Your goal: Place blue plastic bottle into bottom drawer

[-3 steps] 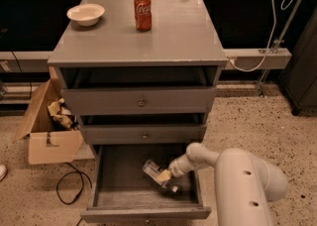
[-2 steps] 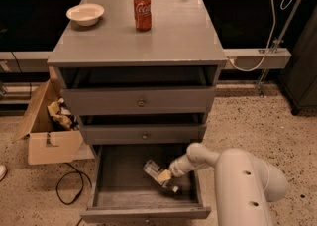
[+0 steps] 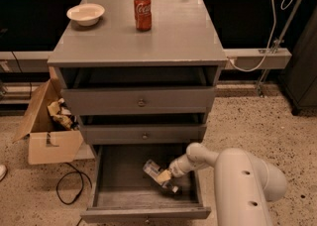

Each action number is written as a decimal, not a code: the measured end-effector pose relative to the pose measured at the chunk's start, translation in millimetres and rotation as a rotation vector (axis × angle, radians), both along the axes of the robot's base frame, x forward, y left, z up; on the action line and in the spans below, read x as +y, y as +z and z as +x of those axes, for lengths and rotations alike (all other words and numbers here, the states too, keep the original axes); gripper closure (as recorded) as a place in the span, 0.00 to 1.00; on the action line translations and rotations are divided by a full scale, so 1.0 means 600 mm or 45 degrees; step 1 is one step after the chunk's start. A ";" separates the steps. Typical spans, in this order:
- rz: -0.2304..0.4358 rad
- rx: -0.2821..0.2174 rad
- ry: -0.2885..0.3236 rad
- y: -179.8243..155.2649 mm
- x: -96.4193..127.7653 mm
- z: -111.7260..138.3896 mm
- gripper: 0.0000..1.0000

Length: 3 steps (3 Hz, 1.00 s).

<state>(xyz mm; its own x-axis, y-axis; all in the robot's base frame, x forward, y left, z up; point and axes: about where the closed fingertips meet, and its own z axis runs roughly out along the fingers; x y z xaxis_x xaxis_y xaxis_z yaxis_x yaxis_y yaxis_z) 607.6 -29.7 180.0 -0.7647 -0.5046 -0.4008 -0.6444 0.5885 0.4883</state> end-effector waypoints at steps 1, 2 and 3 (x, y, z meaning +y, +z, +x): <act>0.000 0.000 0.000 0.000 0.000 0.000 0.16; 0.008 -0.033 0.022 0.019 -0.002 -0.010 0.00; 0.010 -0.122 0.053 0.067 -0.011 -0.029 0.00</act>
Offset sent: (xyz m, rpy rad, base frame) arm -0.0193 -0.0091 0.0465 0.0223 -0.1040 0.0581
